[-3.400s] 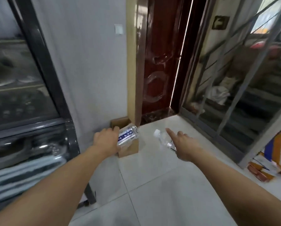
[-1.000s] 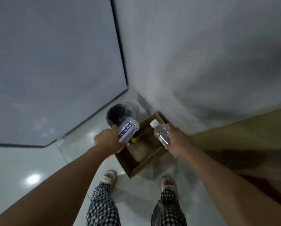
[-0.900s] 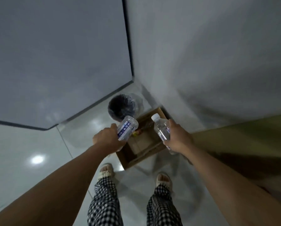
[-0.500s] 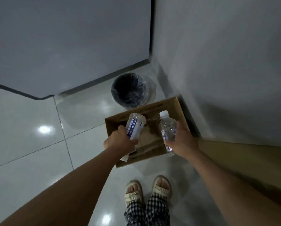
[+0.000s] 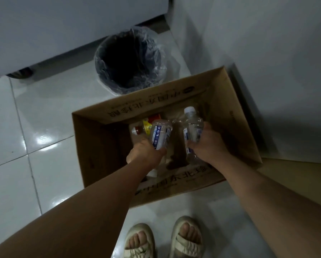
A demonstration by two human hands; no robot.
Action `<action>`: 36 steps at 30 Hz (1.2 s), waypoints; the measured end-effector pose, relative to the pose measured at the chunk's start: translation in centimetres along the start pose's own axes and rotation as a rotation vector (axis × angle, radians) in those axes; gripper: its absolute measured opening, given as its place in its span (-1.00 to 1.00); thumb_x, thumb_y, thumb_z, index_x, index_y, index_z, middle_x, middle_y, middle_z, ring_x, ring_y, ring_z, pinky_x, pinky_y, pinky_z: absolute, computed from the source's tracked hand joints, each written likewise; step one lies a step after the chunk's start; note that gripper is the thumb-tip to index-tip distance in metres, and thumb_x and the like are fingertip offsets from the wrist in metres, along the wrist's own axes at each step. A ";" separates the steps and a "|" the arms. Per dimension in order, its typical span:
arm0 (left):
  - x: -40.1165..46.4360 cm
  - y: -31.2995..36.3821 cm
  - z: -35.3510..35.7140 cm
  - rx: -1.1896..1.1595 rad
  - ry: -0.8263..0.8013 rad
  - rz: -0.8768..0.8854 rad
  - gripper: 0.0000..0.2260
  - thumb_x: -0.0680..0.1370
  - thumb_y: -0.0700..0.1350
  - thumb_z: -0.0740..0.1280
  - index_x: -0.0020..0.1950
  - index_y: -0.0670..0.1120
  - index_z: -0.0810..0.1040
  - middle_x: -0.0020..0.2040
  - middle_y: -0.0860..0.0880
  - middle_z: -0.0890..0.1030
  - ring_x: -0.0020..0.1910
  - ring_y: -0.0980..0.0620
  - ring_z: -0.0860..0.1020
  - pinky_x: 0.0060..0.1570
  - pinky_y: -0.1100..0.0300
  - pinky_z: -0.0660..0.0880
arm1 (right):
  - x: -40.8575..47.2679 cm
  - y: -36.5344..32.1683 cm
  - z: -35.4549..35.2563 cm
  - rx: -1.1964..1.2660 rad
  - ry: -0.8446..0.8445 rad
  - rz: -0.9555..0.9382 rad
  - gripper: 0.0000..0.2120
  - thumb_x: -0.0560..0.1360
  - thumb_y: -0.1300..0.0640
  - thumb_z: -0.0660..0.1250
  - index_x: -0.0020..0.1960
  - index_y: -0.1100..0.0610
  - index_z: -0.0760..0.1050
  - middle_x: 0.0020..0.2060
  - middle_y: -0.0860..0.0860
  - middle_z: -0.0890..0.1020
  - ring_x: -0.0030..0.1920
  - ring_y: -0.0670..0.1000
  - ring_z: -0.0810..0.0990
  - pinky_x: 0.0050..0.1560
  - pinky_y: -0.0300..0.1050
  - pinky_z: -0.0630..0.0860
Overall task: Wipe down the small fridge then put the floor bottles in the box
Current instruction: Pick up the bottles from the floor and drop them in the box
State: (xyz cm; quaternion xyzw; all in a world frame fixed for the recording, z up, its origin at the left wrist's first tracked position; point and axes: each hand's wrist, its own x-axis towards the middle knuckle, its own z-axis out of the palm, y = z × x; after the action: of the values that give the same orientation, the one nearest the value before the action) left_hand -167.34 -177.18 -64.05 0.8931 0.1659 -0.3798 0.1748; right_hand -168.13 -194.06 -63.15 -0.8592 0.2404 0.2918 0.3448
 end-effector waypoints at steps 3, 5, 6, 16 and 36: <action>1.6 0.1 2.0 -0.045 0.006 -0.023 -0.53 0.44 0.20 0.35 0.18 -0.08 0.40 -0.02 -0.08 0.57 -0.11 -0.06 0.59 -0.06 0.00 0.59 | 1.9 0.4 1.1 -0.023 -0.013 -0.012 -0.39 0.44 0.07 0.43 0.38 0.09 0.22 0.23 0.09 0.51 0.24 0.14 0.49 0.20 0.11 0.49; 2.4 0.4 3.1 -0.064 -0.001 -0.023 -0.54 0.45 0.19 0.33 0.17 -0.10 0.41 -0.02 -0.09 0.57 -0.11 -0.06 0.59 -0.06 0.00 0.59 | 2.7 0.8 1.6 -0.056 -0.023 -0.006 -0.36 0.44 0.07 0.44 0.40 0.10 0.20 0.25 0.11 0.48 0.26 0.15 0.47 0.22 0.12 0.47; 2.7 0.5 3.5 -0.059 -0.005 -0.019 -0.54 0.46 0.20 0.32 0.18 -0.10 0.42 0.00 -0.10 0.57 -0.10 -0.07 0.59 -0.05 0.01 0.58 | 3.0 0.9 1.8 -0.069 -0.029 -0.005 -0.34 0.44 0.06 0.44 0.41 0.11 0.19 0.26 0.12 0.47 0.27 0.16 0.46 0.23 0.11 0.46; 1.2 2.4 2.6 0.057 0.042 0.060 -0.51 0.52 0.14 0.27 0.35 -0.09 0.29 0.15 -0.15 0.52 0.08 -0.12 0.54 0.01 0.00 0.53 | 1.8 1.2 0.4 -0.164 -0.125 0.011 -0.32 0.48 0.08 0.38 0.46 0.05 0.08 0.26 0.12 0.47 0.24 0.14 0.48 0.12 -0.06 0.43; -22.2 5.2 -29.3 0.236 0.319 0.260 -0.56 0.50 0.03 0.31 0.32 -0.02 0.29 0.16 -0.07 0.52 0.11 -0.07 0.51 -0.03 0.07 0.41 | -23.4 -19.9 -16.9 -0.650 -0.110 -0.402 -0.37 0.47 0.05 0.38 0.44 0.06 0.16 0.35 0.07 0.37 0.33 0.10 0.36 0.33 0.00 0.37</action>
State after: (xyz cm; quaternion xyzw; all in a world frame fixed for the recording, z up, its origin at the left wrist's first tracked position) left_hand -161.50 -172.57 -27.67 0.9699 0.0295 -0.2250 0.0881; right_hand -167.00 -188.61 -28.54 -0.9366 -0.0566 0.3252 0.1173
